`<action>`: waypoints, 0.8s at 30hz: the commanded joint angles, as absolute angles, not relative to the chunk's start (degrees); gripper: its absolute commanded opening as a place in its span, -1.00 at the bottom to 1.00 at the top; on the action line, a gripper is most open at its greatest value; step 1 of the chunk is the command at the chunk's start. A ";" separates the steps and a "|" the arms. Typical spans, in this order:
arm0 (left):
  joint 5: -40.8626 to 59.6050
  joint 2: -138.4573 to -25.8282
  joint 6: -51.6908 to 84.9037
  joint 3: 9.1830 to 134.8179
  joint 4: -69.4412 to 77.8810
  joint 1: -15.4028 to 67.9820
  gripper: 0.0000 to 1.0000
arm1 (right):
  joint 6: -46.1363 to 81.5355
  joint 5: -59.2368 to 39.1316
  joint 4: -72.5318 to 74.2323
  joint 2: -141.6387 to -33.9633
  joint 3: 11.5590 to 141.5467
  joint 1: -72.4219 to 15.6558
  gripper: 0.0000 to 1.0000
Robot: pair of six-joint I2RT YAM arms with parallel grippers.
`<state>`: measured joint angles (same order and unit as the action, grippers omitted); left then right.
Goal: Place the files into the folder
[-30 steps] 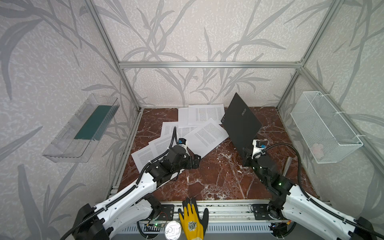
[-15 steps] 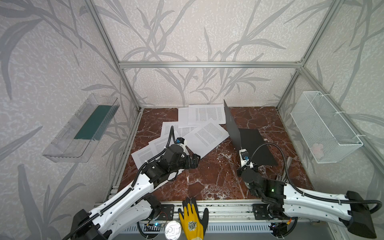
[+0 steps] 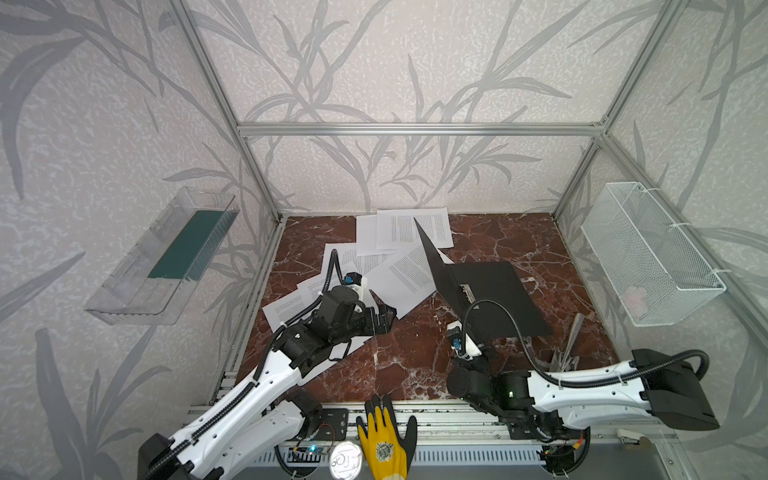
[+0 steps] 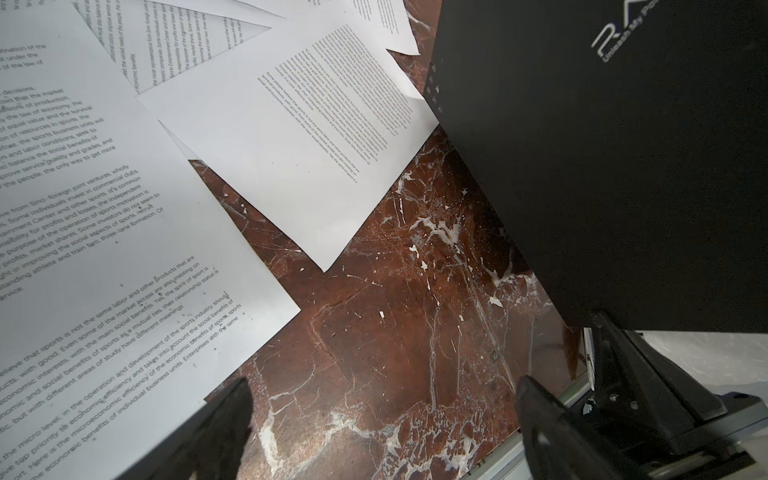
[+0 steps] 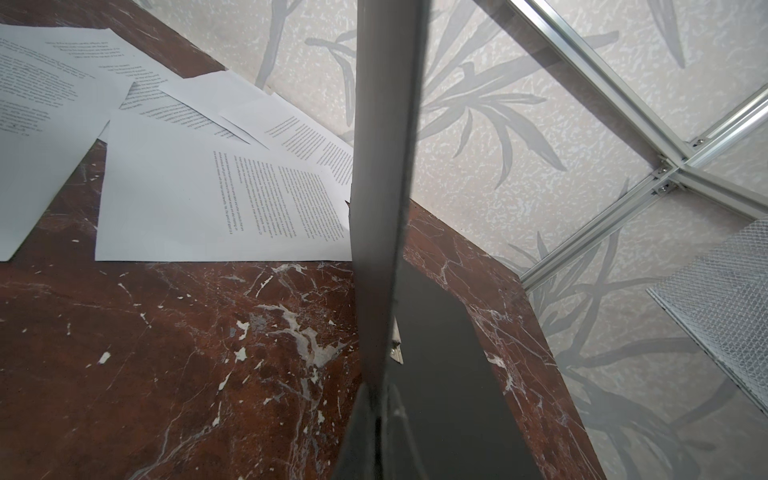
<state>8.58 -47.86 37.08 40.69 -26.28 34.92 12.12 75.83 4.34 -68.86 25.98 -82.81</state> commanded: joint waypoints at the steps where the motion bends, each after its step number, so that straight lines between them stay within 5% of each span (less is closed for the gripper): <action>1: 7.36 -45.90 36.75 42.80 -29.00 34.19 0.98 | 20.65 81.77 -1.22 -72.29 31.16 -84.48 -1.00; 6: 6.80 -44.17 36.83 43.02 -29.81 33.52 0.98 | 43.68 80.02 -25.06 -81.37 39.67 -84.59 -0.96; 12: 5.25 -42.52 36.65 44.93 -31.74 32.50 0.98 | 56.42 78.69 -44.25 -92.60 50.97 -86.33 0.19; 15: 3.63 -40.87 37.05 46.49 -33.24 31.67 0.98 | 43.66 75.37 -34.23 -91.95 50.92 -87.33 0.41; 18: 1.89 -38.85 37.05 48.25 -34.52 31.01 0.98 | 18.10 63.87 -3.59 -85.37 41.84 -86.86 0.53; 24: -0.20 -35.99 35.75 51.59 -37.89 30.48 0.98 | 13.41 37.69 1.53 -72.09 37.91 -79.61 0.78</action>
